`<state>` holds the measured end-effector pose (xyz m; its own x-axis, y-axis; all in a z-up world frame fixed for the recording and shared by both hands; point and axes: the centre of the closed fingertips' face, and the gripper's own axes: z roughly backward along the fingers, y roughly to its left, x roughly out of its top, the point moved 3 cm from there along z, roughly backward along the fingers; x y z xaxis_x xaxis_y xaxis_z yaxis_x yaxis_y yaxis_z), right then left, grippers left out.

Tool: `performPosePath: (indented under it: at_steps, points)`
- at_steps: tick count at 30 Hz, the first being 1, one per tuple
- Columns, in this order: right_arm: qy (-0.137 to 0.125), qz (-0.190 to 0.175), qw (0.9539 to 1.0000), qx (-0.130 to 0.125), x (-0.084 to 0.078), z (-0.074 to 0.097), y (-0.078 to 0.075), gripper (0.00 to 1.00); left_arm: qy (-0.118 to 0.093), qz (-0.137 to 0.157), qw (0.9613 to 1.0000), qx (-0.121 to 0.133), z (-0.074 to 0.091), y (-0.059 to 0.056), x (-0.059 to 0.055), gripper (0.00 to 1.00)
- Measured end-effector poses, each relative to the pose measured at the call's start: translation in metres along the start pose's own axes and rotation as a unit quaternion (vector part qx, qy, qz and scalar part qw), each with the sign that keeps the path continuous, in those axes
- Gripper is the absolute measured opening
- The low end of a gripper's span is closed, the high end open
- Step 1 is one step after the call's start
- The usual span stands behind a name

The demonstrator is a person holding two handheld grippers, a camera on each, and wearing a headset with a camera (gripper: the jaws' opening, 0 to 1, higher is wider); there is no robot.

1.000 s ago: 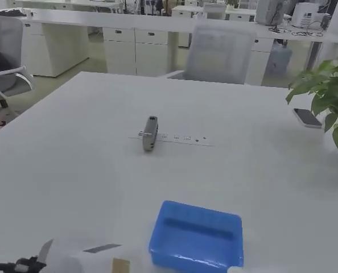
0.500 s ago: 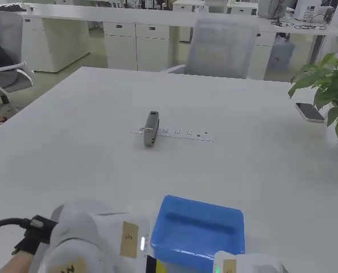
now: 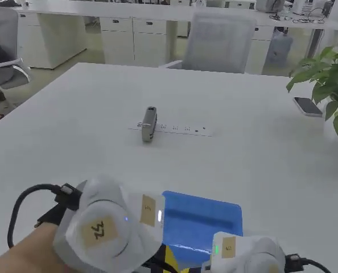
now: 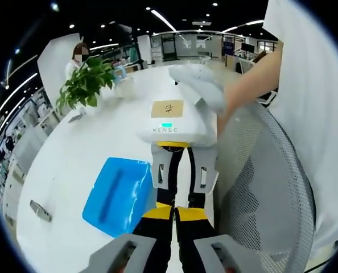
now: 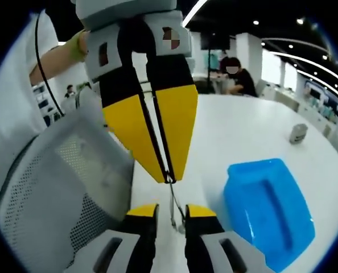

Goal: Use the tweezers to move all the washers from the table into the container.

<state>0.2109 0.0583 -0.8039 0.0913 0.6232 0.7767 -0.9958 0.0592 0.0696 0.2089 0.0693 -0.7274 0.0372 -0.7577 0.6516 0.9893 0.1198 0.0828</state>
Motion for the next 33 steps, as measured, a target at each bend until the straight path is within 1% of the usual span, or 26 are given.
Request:
performPosePath:
  at_steps: [2,3,4,6,7,9,10,11,12,13,14,15,16,18,19,20,21,22,23,24,25,27,30,31,32,33]
  points:
    - [0.01,0.001,0.9999,-0.002,0.001,0.001,-0.003,0.09,0.002,0.006,1.0,-0.004,-0.001,0.0,-0.001,0.0]
    - [0.025,0.021,0.9995,-0.005,-0.002,0.002,-0.007,0.04,-0.002,0.013,0.9999,-0.003,-0.002,0.0,-0.001,0.0]
    - [0.015,-0.003,0.9999,-0.004,0.001,0.001,-0.006,0.04,-0.005,0.016,0.9999,0.002,-0.003,0.002,-0.002,0.0]
    - [0.016,-0.005,0.9999,0.003,0.001,0.002,-0.006,0.03,-0.024,0.055,0.9982,0.009,-0.004,0.002,-0.004,0.0]
    - [0.016,-0.004,0.9999,0.001,0.0,0.001,-0.005,0.03,-0.046,0.089,0.9948,0.018,-0.005,0.004,-0.005,0.04]
    - [0.014,-0.015,0.9998,-0.001,0.0,0.001,-0.007,0.03,-0.07,0.133,0.9883,0.028,-0.003,0.005,-0.011,0.2]
    - [0.011,-0.025,0.9996,-0.007,0.0,0.002,-0.009,0.02,-0.092,0.159,0.982,0.043,0.0,0.007,-0.014,0.27]
    - [0.008,-0.033,0.9994,-0.009,0.0,0.002,-0.009,0.02,-0.108,0.174,0.9771,0.057,0.003,0.009,-0.017,0.31]
    - [0.0,-0.053,0.9985,-0.014,0.0,0.003,-0.011,0.02,-0.127,0.2,0.9689,0.072,0.007,0.008,-0.021,0.33]
    - [-0.003,-0.064,0.9978,-0.016,-0.001,0.003,-0.013,0.02,-0.133,0.206,0.9665,0.076,0.008,0.008,-0.023,0.35]
    - [-0.011,-0.081,0.9965,-0.018,-0.001,0.004,-0.015,0.02,-0.151,0.229,0.957,0.095,0.012,0.007,-0.028,0.38]
    - [-0.014,-0.086,0.996,-0.019,-0.002,0.004,-0.015,0.02,-0.165,0.239,0.9505,0.111,0.015,0.006,-0.031,0.44]
    - [-0.023,-0.103,0.9942,-0.021,-0.002,0.005,-0.017,0.02,-0.18,0.254,0.9418,0.128,0.017,0.004,-0.035,0.52]
    - [-0.03,-0.119,0.9922,-0.022,-0.004,0.005,-0.019,0.02,-0.201,0.274,0.9285,0.151,0.02,-0.001,-0.039,0.61]
    - [-0.036,-0.127,0.991,-0.023,-0.006,0.006,-0.021,0.02,-0.214,0.281,0.9203,0.168,0.021,-0.004,-0.041,0.65]
    - [-0.039,-0.136,0.9896,-0.024,-0.006,0.008,-0.022,0.02,-0.22,0.291,0.9135,0.179,0.022,-0.008,-0.043,0.68]
    - [-0.041,-0.141,0.9889,-0.025,-0.006,0.009,-0.022,0.02,-0.224,0.295,0.9094,0.19,0.022,-0.01,-0.045,0.7]
    - [-0.05,-0.148,0.9874,-0.027,-0.004,0.012,-0.022,0.02,-0.227,0.297,0.9032,0.21,0.024,-0.01,-0.047,0.73]
    - [-0.058,-0.156,0.9857,-0.027,-0.003,0.014,-0.022,0.02,-0.23,0.298,0.8994,0.222,0.025,-0.011,-0.048,0.76]
    - [-0.064,-0.165,0.9838,-0.026,-0.002,0.016,-0.023,0.02,-0.231,0.293,0.8992,0.228,0.025,-0.011,-0.048,0.79]
    - [-0.072,-0.177,0.9813,-0.024,0.001,0.02,-0.021,0.02,-0.23,0.283,0.8978,0.248,0.026,-0.01,-0.048,0.83]
    - [-0.078,-0.183,0.9796,-0.026,0.004,0.027,-0.021,0.02,-0.227,0.26,0.8939,0.286,0.029,-0.006,-0.049,0.89]
    - [-0.083,-0.189,0.978,-0.031,0.008,0.036,-0.021,0.02,-0.227,0.249,0.8893,0.309,0.033,-0.001,-0.049,0.94]
    - [-0.085,-0.19,0.9776,-0.033,0.011,0.041,-0.021,0.02,-0.23,0.244,0.886,0.32,0.036,0.001,-0.049,0.94]
    - [-0.085,-0.189,0.9776,-0.034,0.012,0.042,-0.021,0.02,-0.238,0.245,0.8807,0.328,0.04,0.003,-0.05,0.94]
    - [-0.086,-0.186,0.978,-0.039,0.016,0.047,-0.019,0.02,-0.243,0.251,0.8771,0.33,0.041,0.003,-0.05,0.94]
